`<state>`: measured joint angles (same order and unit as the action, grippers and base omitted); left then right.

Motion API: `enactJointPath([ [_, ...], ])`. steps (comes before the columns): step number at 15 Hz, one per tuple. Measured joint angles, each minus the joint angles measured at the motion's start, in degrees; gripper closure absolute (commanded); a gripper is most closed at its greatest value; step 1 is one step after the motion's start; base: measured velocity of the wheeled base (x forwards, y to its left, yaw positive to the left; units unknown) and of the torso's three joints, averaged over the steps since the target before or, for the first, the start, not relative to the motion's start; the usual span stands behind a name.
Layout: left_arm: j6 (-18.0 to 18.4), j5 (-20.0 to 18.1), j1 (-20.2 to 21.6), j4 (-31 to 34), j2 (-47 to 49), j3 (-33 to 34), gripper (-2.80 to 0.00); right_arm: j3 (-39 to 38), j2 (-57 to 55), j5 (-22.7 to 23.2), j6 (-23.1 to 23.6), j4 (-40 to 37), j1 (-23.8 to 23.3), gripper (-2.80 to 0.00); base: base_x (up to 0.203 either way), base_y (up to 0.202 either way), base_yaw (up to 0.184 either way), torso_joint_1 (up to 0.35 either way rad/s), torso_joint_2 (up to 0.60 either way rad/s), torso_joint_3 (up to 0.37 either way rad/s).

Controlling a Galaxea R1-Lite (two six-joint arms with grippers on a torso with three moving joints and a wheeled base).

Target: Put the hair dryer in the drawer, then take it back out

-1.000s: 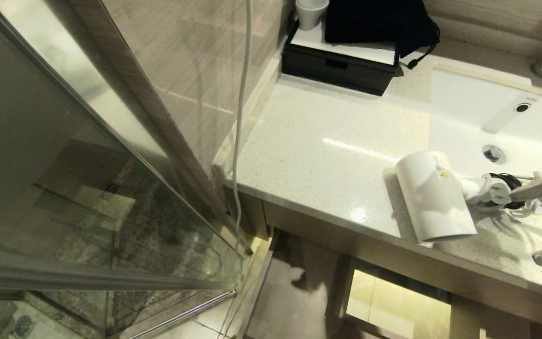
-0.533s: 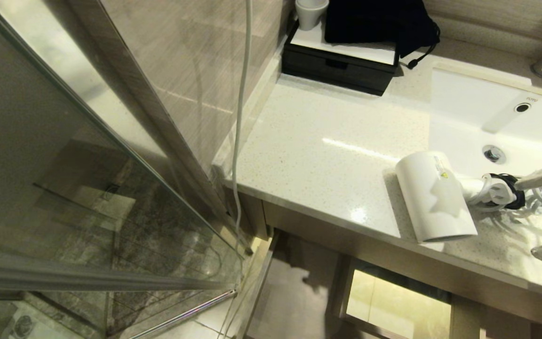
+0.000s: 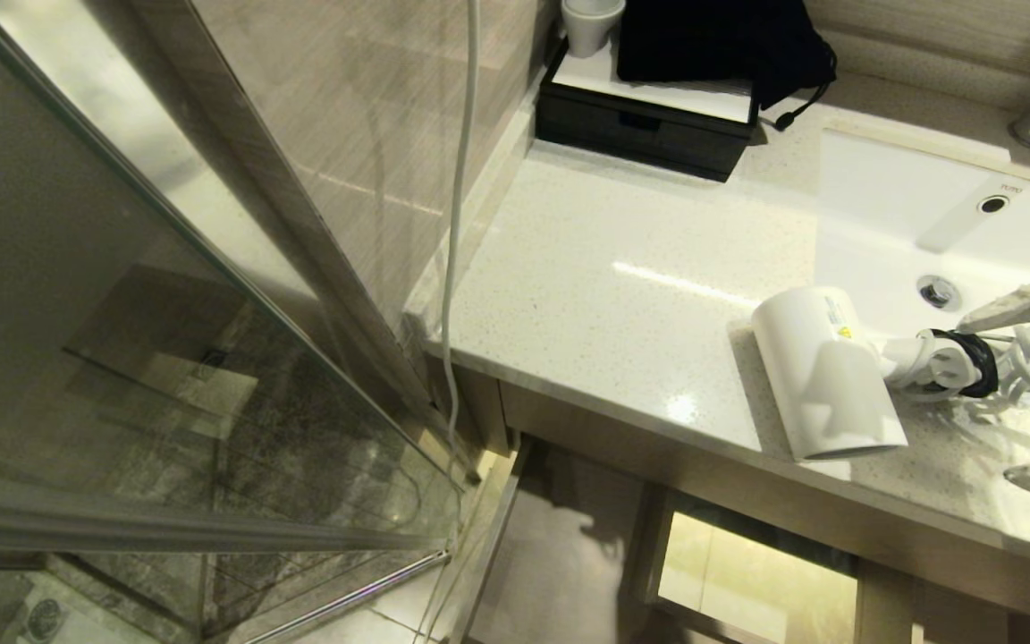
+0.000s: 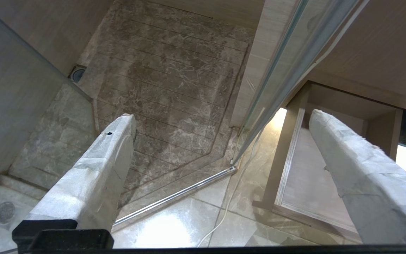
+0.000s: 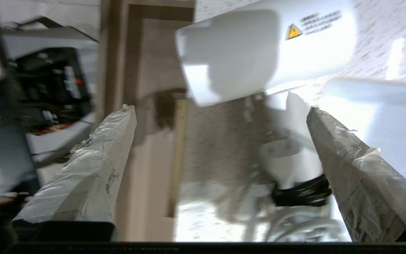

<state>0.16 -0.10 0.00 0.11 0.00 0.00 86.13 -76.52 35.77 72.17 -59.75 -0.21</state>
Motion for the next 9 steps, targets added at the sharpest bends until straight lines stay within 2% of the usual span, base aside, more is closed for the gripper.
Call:
enactJointPath([
  [4, 0.0, 0.0, 0.0, 0.0, 0.0, 0.0, -2.80, -0.3, -0.8, -0.6, 7.3, 2.3, -0.2, -2.80, 0.000, 0.000, 0.000, 0.000, 0.00, 0.000],
  [9, 0.0, 0.0, 0.0, 0.0, 0.0, 0.0, -2.80, -1.2, -2.1, -1.9, 10.2, 1.6, 0.2, -2.80, 0.000, 0.000, 0.000, 0.000, 0.00, 0.000],
])
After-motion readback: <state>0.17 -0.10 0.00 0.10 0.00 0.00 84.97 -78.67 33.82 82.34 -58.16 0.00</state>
